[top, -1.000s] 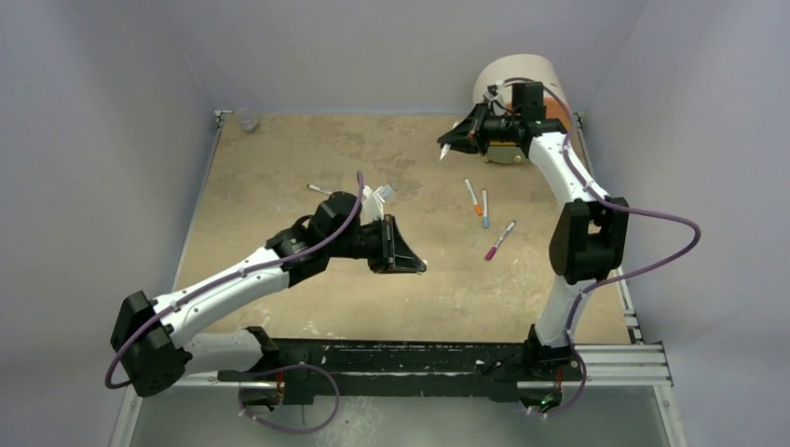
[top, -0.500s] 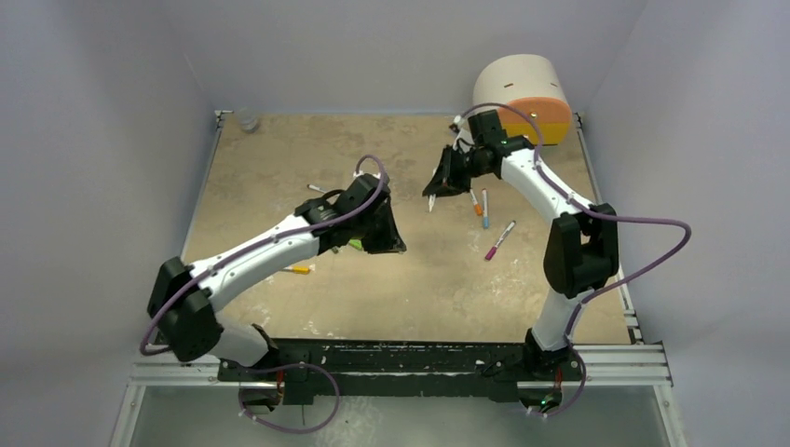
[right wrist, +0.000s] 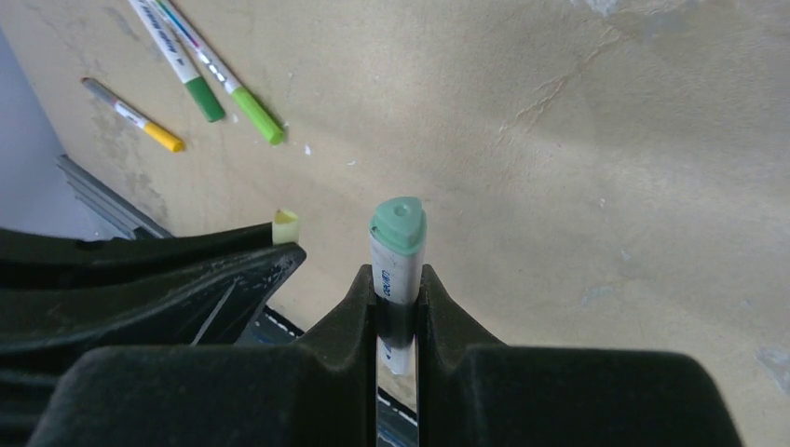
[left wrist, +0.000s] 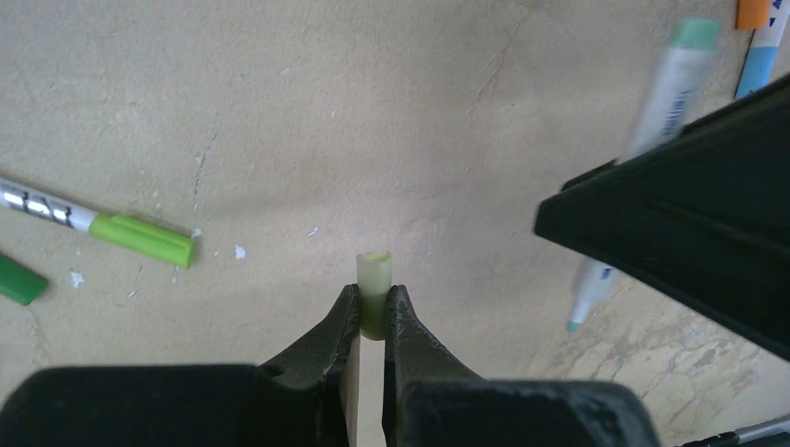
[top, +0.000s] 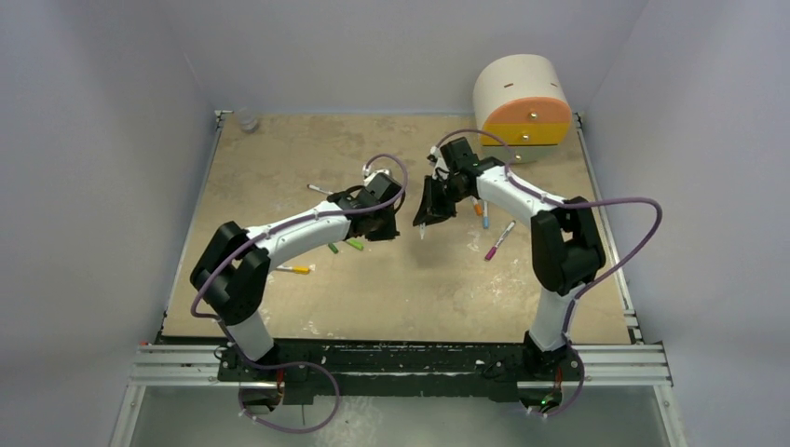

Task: Open the pen caps

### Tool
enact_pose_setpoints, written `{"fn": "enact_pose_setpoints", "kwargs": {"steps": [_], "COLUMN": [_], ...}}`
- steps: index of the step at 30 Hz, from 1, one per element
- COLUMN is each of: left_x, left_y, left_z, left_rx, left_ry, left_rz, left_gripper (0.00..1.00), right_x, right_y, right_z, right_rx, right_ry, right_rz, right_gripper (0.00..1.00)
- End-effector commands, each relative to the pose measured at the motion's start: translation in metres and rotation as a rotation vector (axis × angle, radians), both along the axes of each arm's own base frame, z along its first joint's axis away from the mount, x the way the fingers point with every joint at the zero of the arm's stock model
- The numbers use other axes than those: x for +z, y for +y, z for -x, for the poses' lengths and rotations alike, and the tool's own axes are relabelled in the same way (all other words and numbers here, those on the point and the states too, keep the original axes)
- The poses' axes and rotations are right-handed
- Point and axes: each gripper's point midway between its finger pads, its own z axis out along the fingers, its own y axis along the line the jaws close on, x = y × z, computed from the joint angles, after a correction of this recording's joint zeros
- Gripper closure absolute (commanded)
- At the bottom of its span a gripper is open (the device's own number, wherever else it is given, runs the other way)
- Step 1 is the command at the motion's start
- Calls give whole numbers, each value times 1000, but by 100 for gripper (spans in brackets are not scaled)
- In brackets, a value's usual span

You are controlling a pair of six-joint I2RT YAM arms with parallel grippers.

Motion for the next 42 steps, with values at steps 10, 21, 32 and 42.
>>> {"fn": "enact_pose_setpoints", "kwargs": {"steps": [10,21,32,42], "left_x": [-10,-16,-24,-43], "left_y": [-18,-14,-13,-10], "left_z": [-18,-27,-24,-18], "left_rx": [-60,-54,-59,-57], "left_ry": [-55,-54,-37,-2], "left_rz": [64,66,61,43], "left_gripper": [100,100,100,100], "right_x": [-52,-63,-58,-25], "right_y": [36,27,24,28], "right_z": [1,24,26,29], "right_rx": [40,23,12,16], "right_ry": [65,118,113,98], "right_rz": [12,68,82,35], "right_gripper": [92,74,66,62]}}
